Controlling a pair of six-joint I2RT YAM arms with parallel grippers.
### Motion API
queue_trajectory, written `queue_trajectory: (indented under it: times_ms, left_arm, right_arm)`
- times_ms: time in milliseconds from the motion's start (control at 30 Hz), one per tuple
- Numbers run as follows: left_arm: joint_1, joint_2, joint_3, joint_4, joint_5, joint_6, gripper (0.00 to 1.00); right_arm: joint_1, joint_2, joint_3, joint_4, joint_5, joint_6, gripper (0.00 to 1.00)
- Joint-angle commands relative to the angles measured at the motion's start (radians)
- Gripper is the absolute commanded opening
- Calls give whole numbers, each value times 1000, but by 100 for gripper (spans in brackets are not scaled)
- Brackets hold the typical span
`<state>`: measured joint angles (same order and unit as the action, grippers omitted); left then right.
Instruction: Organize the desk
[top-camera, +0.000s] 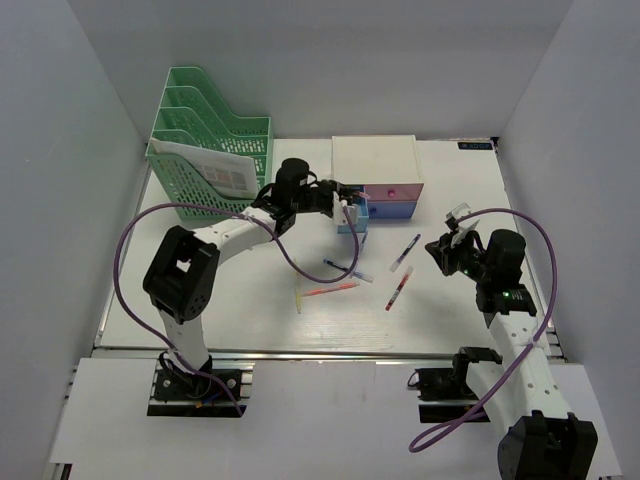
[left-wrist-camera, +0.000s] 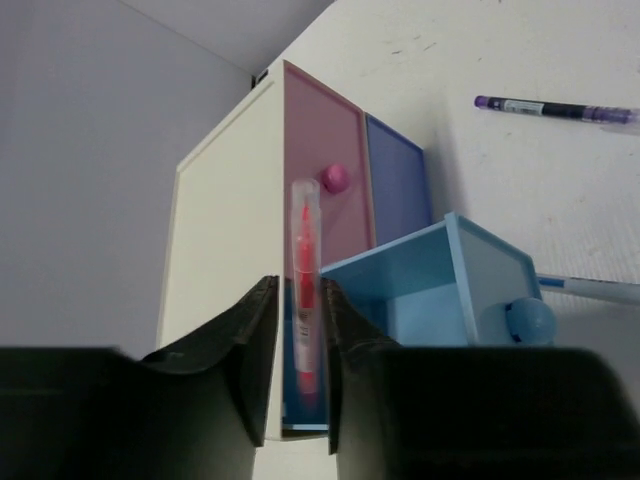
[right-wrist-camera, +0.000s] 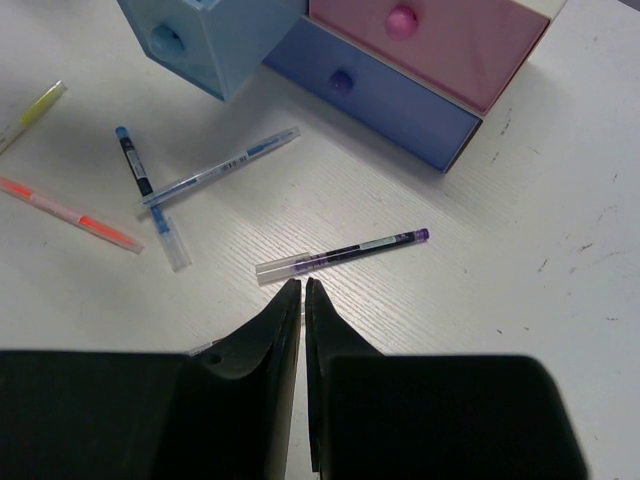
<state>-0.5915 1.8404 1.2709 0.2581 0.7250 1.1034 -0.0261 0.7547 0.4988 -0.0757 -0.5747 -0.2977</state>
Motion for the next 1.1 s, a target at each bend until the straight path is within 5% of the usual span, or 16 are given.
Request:
queue_trajectory:
  times_ms: [0, 33, 67, 300, 467, 500, 567, 667, 767, 833, 967, 1067]
  left_arm:
    - [2, -20, 7, 52, 14, -19, 37]
    - [2, -33, 4, 53, 11, -23, 43]
    - [2, -41, -2, 53, 7, -33, 68]
    - [2, -176, -74, 119, 1, -109, 71]
    - [-10, -385, -148, 257, -48, -359, 72]
    - [-19, -424, -177, 274, -77, -441, 69]
    - [-19, -548, -194, 236, -217, -759, 63]
    - [-4, -695, -197, -43, -453, -1081, 50]
    - [7, -760, -211, -371, -579, -1253, 62]
    - [7, -805, -281, -469, -602, -1319, 77]
    - [7, -817, -427, -598, -621, -1350, 88]
    - [18, -774, -479, -599, -604, -1346, 89]
  right_arm:
    - [-5, 3, 0, 19, 12, -14, 11]
    - [-5, 3, 0, 20, 12, -14, 11]
    - [-3, 5, 0, 22, 12, -14, 12]
    - [-5, 5, -3, 24, 13, -15, 11]
    - [-6, 6, -5, 24, 10, -23, 12]
    - [-5, 9, -8, 24, 6, -27, 16]
    - [-3, 11, -11, 5, -26, -63, 43]
    - [5, 31, -20, 2, -73, -106, 64]
    - [11, 104, 18, -18, -109, -138, 67]
    - [20, 182, 81, -96, -138, -171, 66]
    - [25, 258, 160, -197, -221, -372, 62]
    - [23, 325, 254, -372, -368, -535, 40]
